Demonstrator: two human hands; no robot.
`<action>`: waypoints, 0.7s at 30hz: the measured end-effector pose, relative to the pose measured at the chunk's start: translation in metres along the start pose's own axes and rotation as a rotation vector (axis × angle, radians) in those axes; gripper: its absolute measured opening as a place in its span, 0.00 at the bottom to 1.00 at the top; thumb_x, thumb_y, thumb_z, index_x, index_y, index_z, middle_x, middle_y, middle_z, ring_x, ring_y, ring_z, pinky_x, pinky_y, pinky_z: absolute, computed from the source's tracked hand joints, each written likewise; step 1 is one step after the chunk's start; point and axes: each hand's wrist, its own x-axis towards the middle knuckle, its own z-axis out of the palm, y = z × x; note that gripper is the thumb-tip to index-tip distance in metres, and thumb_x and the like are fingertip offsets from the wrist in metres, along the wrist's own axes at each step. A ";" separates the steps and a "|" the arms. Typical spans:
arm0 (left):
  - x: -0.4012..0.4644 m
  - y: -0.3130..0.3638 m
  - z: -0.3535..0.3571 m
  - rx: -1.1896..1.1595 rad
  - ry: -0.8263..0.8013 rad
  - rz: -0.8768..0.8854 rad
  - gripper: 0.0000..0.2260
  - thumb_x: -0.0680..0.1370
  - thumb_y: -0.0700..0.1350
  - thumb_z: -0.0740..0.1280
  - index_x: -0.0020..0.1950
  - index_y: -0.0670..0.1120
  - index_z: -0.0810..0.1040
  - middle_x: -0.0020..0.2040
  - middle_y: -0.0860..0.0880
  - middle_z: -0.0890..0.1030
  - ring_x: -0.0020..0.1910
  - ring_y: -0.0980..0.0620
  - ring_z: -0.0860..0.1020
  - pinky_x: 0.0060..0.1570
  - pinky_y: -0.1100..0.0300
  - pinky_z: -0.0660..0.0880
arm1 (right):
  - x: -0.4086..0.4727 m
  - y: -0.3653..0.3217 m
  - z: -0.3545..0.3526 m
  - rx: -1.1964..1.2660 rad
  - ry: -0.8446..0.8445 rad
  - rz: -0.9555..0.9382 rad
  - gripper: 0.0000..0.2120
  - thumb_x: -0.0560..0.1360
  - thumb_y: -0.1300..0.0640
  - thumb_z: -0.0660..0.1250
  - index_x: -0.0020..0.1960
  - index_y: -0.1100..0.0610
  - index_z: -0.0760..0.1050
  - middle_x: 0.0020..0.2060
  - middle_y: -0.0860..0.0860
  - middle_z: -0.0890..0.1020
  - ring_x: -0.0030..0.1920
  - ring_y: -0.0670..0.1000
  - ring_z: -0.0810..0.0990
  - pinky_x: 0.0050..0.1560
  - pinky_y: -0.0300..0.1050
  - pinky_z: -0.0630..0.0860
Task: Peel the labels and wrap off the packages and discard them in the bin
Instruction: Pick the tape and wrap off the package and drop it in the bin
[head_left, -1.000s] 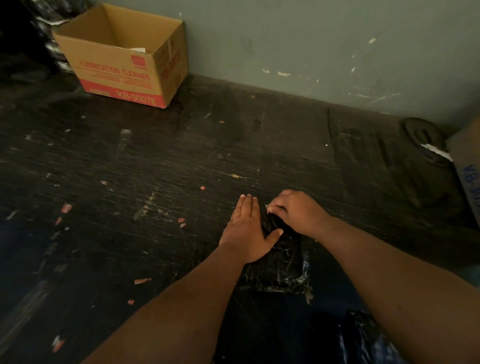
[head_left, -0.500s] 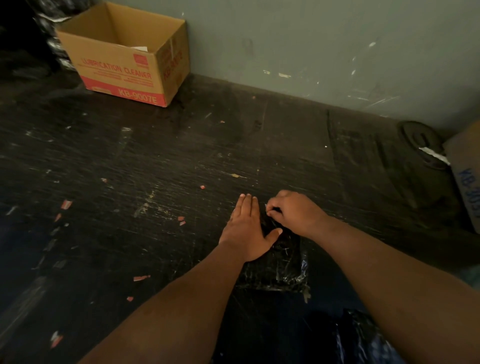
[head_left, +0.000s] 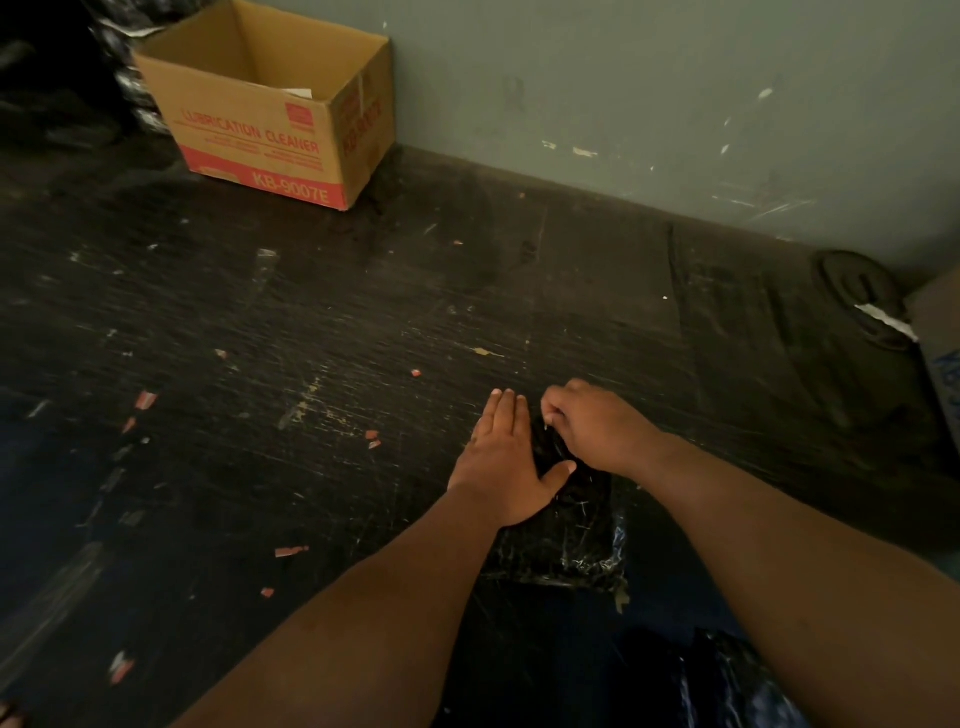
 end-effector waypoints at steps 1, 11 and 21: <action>0.000 0.000 -0.001 -0.008 -0.004 -0.003 0.47 0.79 0.70 0.56 0.83 0.41 0.39 0.84 0.45 0.40 0.81 0.49 0.35 0.79 0.51 0.42 | 0.000 0.000 0.000 0.014 0.005 0.007 0.05 0.81 0.53 0.58 0.49 0.49 0.72 0.45 0.49 0.74 0.44 0.50 0.75 0.45 0.48 0.75; 0.001 0.000 0.002 -0.018 0.011 -0.006 0.47 0.79 0.70 0.57 0.83 0.42 0.40 0.84 0.45 0.40 0.81 0.49 0.35 0.78 0.52 0.42 | -0.004 0.000 -0.007 0.041 -0.061 -0.016 0.03 0.79 0.50 0.64 0.52 0.47 0.76 0.49 0.48 0.74 0.47 0.48 0.76 0.50 0.47 0.75; 0.001 -0.001 0.001 -0.005 -0.006 -0.003 0.47 0.79 0.70 0.56 0.83 0.41 0.39 0.84 0.45 0.38 0.81 0.49 0.34 0.79 0.51 0.40 | -0.003 -0.009 -0.004 -0.016 -0.045 0.006 0.05 0.80 0.53 0.61 0.51 0.51 0.76 0.49 0.50 0.72 0.46 0.49 0.74 0.49 0.48 0.76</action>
